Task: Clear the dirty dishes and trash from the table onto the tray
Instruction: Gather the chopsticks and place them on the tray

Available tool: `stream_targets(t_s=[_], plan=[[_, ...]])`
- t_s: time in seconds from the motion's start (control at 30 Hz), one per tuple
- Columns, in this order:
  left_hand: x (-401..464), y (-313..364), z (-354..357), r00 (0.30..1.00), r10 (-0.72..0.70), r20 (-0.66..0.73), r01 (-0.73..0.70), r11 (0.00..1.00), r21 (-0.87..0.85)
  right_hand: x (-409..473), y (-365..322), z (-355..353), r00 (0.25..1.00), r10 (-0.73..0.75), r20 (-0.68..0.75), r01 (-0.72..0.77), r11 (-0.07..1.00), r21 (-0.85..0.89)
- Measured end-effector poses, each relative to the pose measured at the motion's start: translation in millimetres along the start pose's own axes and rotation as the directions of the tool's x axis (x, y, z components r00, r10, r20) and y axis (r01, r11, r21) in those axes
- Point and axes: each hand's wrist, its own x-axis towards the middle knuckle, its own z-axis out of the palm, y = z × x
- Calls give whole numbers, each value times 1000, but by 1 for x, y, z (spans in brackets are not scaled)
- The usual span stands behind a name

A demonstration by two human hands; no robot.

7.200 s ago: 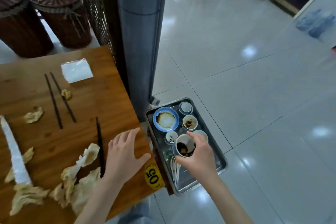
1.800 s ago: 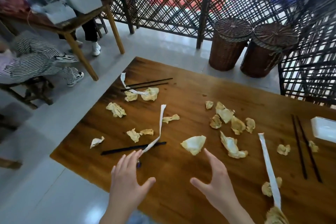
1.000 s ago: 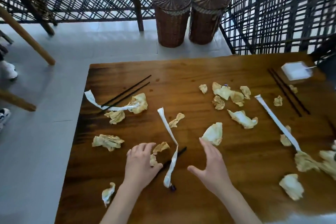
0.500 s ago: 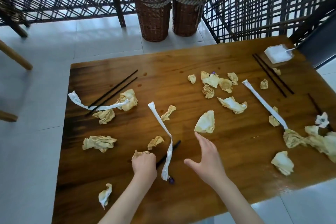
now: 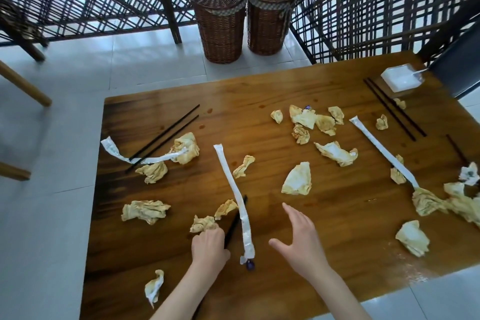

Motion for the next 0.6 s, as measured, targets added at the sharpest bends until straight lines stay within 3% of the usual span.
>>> stream_targets(t_s=[0.33,0.5,0.6], plan=[[10,-8,-9,985,-107,-136,69,962,-264,2,2,0,999,32,8,-32,999,-18],[33,-27,-48,951,-95,-295,13,964,-267,5,-1,1,999,33,20,-33,999,-3],[50,-37,-73,945,-67,-319,-5,976,-219,7,-2,1,999,36,35,-36,999,4]])
